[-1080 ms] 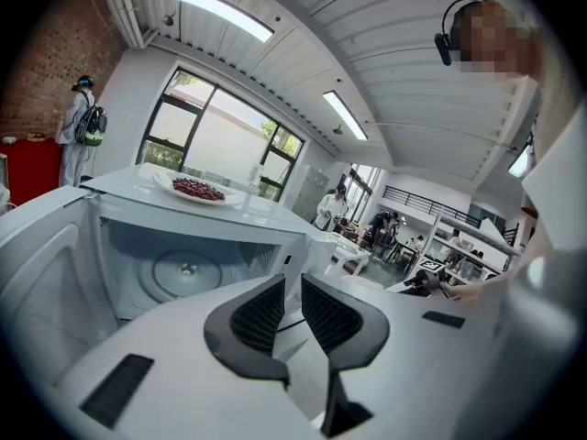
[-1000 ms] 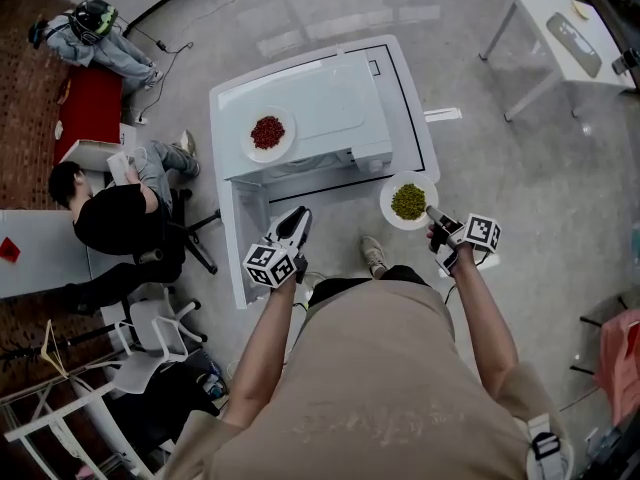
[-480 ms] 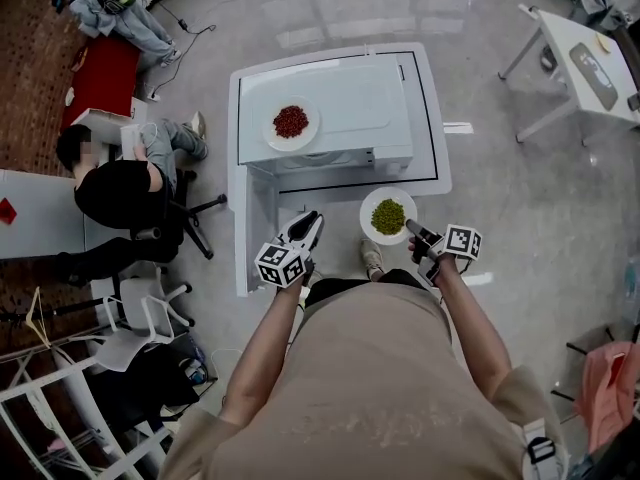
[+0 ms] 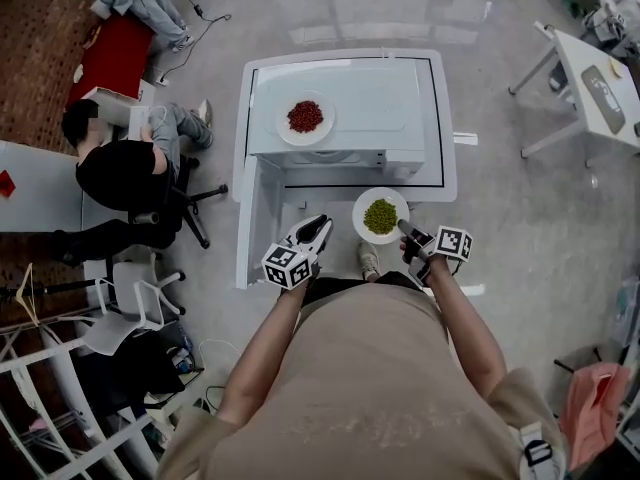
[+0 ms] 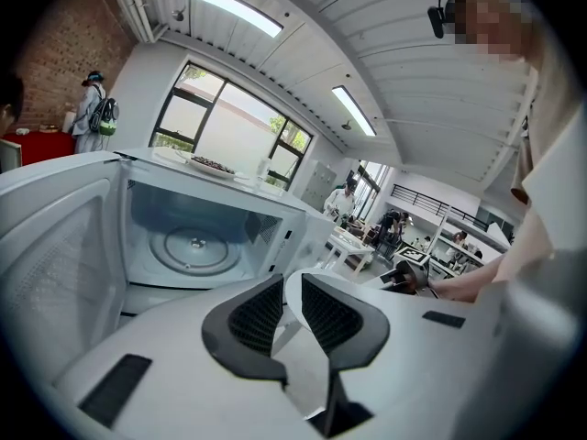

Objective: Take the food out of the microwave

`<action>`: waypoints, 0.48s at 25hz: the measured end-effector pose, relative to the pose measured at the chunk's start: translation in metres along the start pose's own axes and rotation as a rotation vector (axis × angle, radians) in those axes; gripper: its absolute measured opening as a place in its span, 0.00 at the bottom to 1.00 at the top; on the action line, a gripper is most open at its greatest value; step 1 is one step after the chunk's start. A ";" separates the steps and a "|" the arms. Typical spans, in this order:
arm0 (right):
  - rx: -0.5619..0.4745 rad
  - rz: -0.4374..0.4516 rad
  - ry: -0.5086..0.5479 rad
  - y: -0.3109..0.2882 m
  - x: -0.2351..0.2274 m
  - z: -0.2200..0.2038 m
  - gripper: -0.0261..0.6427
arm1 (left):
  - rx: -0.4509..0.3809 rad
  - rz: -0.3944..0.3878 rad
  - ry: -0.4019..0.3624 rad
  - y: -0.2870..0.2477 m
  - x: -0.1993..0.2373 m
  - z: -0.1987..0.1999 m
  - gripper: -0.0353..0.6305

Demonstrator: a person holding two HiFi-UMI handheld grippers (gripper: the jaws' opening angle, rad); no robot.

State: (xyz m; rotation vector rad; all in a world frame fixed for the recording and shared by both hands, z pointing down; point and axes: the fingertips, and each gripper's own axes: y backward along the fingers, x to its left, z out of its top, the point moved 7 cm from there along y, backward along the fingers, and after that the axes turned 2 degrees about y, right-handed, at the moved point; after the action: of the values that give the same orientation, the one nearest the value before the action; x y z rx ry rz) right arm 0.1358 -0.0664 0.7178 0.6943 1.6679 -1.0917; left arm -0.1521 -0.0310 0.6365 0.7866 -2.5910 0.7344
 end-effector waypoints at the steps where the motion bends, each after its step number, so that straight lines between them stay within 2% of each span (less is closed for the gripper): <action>1: 0.003 0.003 -0.006 -0.002 -0.001 -0.001 0.07 | -0.001 0.000 0.000 0.000 -0.001 0.000 0.13; 12: -0.024 0.015 -0.036 -0.019 -0.008 -0.004 0.07 | 0.014 0.029 -0.016 0.000 -0.002 -0.003 0.13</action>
State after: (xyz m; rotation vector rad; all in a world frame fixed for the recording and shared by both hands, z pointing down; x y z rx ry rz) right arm 0.1209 -0.0703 0.7321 0.6667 1.6398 -1.0655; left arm -0.1497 -0.0288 0.6383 0.7632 -2.6195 0.7580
